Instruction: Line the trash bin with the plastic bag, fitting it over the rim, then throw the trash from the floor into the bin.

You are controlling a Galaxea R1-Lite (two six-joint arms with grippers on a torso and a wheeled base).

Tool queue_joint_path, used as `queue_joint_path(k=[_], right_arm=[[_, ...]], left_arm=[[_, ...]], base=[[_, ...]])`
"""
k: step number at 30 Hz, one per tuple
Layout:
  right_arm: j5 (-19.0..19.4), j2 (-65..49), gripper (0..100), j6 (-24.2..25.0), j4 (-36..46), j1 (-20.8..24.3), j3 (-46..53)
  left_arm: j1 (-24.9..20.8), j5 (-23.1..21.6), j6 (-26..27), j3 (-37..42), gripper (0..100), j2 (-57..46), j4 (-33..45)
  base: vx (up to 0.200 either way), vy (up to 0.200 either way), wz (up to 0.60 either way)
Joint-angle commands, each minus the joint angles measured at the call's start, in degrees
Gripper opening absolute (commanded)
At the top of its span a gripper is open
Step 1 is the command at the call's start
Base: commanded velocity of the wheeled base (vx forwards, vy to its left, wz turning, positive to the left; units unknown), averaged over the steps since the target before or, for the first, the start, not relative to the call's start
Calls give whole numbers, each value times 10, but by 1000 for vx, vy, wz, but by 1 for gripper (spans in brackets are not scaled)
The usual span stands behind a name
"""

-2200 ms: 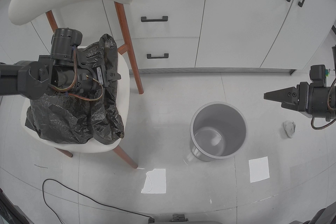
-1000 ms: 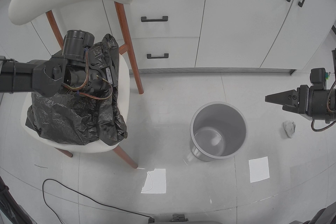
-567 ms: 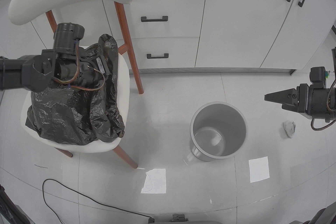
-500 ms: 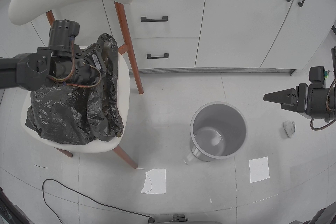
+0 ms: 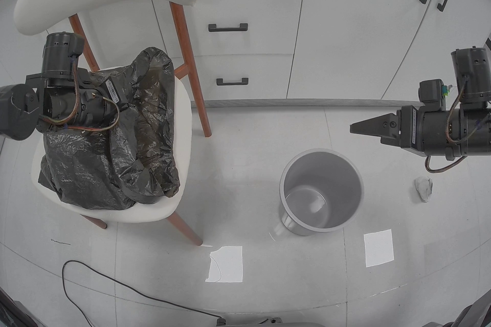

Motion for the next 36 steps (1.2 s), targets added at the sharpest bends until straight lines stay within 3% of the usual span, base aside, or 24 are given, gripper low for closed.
queue_joint_path(k=[1,10,15,36], right_arm=[[0,44,100,0,0,6,-25],[0,78,100,1,-5,46,-60],[-1,101,100,1,-3,65,-98],[-4,224,100,0,-5,91,-250]], left_arm=[[3,-3,15,-7,0,-14,-7],[-19,-9,19,-31,0,-20,-3],[-22,-30,19,-41,0,-20,-3],[-30,-34,19,-48,0,-19,-3]], base=[[0,0,0],[0,0,0],[0,200,0],[0,200,0]])
